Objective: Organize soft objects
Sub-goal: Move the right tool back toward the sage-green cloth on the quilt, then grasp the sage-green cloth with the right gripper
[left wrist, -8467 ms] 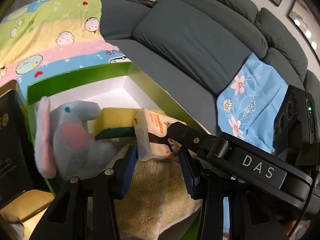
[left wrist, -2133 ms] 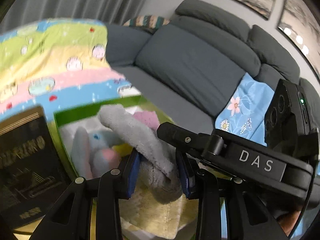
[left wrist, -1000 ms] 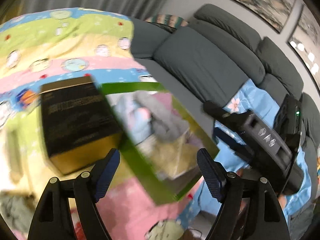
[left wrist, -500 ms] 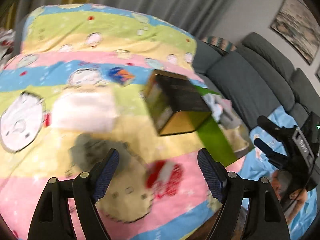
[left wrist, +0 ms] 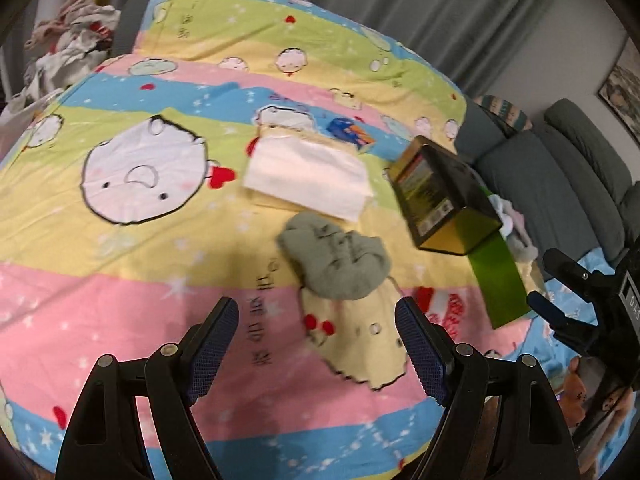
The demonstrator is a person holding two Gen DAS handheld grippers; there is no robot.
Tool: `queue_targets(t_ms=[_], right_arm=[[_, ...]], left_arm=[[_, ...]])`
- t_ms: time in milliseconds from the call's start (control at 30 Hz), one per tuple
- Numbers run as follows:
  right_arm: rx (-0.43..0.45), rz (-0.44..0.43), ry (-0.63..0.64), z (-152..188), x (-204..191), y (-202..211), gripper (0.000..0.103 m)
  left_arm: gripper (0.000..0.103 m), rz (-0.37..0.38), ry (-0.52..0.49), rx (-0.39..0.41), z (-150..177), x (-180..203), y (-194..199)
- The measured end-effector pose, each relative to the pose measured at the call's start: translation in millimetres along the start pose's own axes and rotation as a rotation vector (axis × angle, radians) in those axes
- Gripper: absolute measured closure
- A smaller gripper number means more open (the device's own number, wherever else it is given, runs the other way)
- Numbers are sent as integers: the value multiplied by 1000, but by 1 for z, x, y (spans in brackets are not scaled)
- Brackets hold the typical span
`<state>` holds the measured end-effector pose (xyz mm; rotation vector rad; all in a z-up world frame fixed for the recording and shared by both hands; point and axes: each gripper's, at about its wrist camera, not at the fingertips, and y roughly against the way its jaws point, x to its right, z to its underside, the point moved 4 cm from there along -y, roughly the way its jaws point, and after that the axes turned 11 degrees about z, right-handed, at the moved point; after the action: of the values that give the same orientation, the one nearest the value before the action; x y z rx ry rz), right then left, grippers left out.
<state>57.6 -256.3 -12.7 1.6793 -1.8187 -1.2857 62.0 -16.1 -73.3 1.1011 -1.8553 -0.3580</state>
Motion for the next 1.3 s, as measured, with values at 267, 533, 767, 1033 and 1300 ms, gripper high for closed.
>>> queue_targets(t_ms=[267, 533, 767, 1033, 1300], right_arm=[[-100, 8, 39, 15, -27, -28, 5], [-152, 5, 175, 24, -82, -70, 18], [-190, 87, 221, 29, -100, -120, 19], [-257, 99, 298, 44, -117, -146, 61], [-269, -96, 323, 60, -129, -112, 89]], left_arm=[[22, -40, 33, -34, 14, -23, 0], [22, -51, 66, -51, 17, -40, -3], [22, -155, 51, -64, 23, -54, 3], [22, -175, 70, -58, 26, -64, 14], [22, -132, 88, -14, 24, -64, 26]])
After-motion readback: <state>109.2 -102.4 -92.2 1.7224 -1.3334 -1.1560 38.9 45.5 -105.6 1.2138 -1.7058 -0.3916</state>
